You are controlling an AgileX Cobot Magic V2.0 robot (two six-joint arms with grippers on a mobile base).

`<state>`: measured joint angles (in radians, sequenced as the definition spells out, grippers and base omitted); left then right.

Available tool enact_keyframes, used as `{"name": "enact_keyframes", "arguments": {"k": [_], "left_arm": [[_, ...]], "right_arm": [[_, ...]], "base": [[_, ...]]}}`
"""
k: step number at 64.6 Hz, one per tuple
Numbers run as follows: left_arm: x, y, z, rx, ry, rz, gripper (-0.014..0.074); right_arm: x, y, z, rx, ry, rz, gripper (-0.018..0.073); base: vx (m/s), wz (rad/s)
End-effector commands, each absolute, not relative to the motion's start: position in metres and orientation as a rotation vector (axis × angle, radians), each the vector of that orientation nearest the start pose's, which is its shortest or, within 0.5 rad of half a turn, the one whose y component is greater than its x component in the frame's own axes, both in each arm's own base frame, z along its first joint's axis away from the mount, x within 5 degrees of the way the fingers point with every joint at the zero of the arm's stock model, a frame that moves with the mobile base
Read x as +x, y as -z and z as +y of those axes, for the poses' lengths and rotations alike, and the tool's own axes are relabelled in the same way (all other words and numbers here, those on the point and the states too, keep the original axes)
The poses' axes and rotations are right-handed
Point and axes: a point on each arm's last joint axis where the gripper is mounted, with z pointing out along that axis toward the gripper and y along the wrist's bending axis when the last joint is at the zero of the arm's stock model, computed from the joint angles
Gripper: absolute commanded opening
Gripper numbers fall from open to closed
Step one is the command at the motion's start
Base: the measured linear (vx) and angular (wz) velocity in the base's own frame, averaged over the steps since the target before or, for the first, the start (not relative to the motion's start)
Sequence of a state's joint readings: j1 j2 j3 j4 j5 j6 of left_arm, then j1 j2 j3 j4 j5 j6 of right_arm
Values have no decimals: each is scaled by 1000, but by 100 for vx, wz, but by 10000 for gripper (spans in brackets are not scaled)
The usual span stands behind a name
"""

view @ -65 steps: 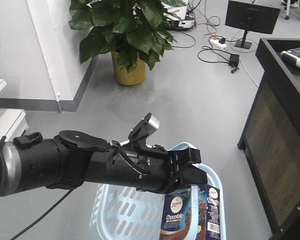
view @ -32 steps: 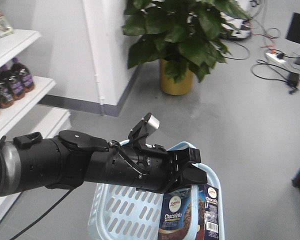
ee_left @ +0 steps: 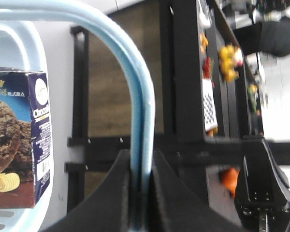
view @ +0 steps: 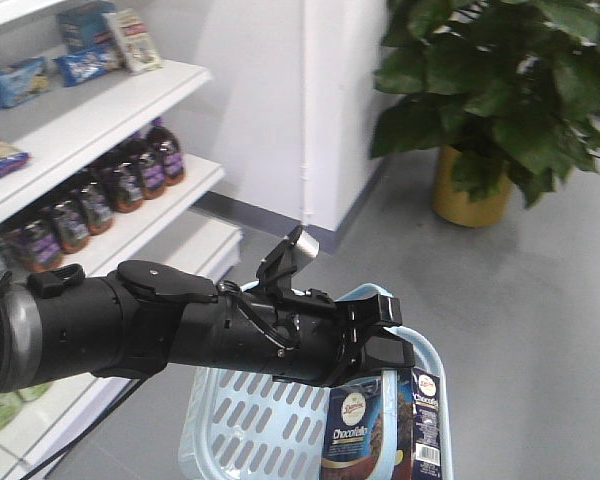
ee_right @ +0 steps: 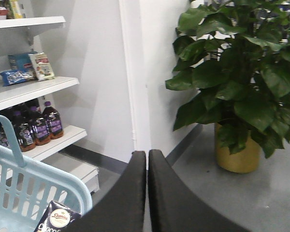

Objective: Left arm holds basket, right arm returns cookies
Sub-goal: 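Drive up to the snack shelf with the basket in the left gripper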

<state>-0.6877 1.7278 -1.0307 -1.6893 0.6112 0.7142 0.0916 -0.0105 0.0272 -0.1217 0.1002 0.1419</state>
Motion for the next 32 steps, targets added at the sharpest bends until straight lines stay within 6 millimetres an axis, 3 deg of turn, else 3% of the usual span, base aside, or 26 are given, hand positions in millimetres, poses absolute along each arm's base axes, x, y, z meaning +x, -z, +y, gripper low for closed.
{"name": "enact_keyframes", "arguments": {"k": [1, 32], "left_arm": [[244, -268, -274, 36, 1691, 2331, -6], [244, -268, -274, 36, 1691, 2331, -6]], "right_arm": [[56, -202, 5, -60, -79, 1516, -8], [56, -202, 5, -60, -79, 1516, -8]], "base": [[23, 51], [21, 72]]}}
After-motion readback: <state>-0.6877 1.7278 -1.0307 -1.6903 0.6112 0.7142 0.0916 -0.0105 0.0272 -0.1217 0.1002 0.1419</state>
